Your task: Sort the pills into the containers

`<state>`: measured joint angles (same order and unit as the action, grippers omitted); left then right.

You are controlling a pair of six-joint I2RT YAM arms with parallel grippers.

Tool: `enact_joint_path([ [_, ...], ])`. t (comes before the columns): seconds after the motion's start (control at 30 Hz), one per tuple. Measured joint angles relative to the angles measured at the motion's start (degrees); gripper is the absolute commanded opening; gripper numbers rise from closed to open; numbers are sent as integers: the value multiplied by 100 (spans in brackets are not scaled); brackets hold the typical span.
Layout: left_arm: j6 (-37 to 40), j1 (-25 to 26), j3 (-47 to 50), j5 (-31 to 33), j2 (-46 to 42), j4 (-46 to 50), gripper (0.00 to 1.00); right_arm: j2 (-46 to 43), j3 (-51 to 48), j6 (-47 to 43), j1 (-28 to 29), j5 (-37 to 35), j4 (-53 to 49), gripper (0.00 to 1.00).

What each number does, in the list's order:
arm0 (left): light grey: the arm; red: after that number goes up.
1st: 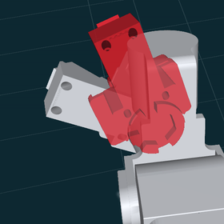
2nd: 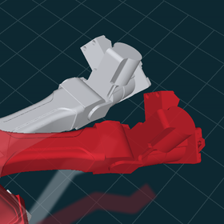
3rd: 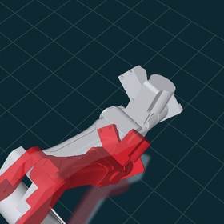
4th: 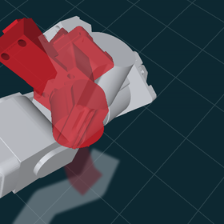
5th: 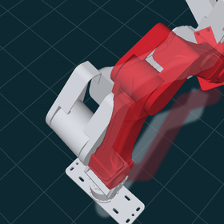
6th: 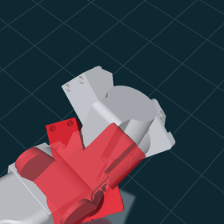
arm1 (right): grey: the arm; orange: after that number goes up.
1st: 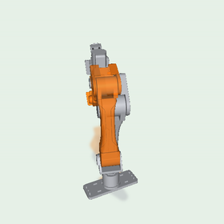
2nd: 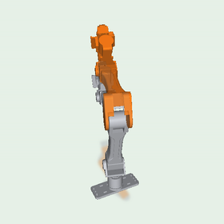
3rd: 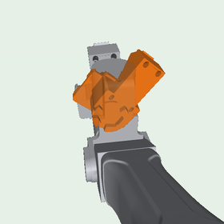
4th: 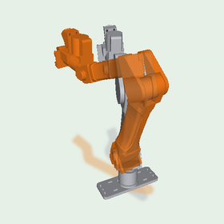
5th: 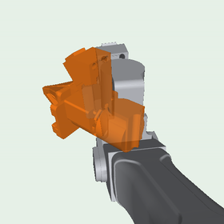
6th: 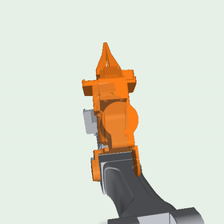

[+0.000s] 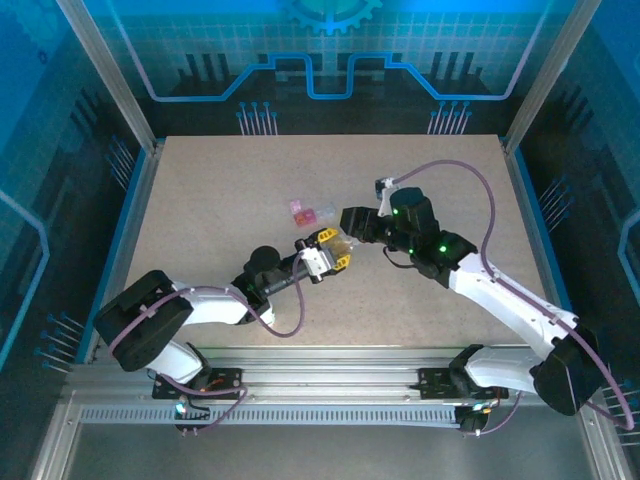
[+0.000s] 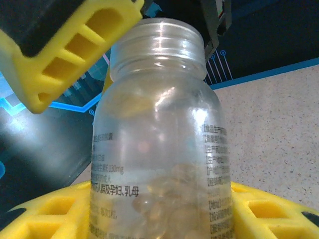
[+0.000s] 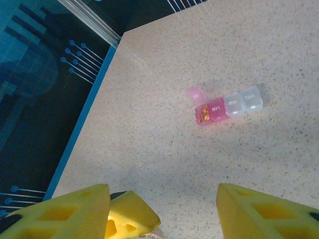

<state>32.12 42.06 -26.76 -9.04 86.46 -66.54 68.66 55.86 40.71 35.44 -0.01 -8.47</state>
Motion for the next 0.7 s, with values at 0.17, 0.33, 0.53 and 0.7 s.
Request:
enact_joint_path([
  [0.17, -79, -87, 68, -291, 20, -157, 0, -452, 142, -1228, -306, 271, -146, 63],
  [0.33, -319, -323, 157, -820, 9, -232, 0, -1069, 227, -4041, -743, 1596, -337, 66],
  [0.53, -507, -496, 186, -1720, -160, -146, 0, -1049, 350, -7414, -820, 3254, -1504, 67],
  [0.7, -549, -525, 186, -2275, -240, -114, 0, -481, 898, -9265, -789, 4017, -2734, 65],
])
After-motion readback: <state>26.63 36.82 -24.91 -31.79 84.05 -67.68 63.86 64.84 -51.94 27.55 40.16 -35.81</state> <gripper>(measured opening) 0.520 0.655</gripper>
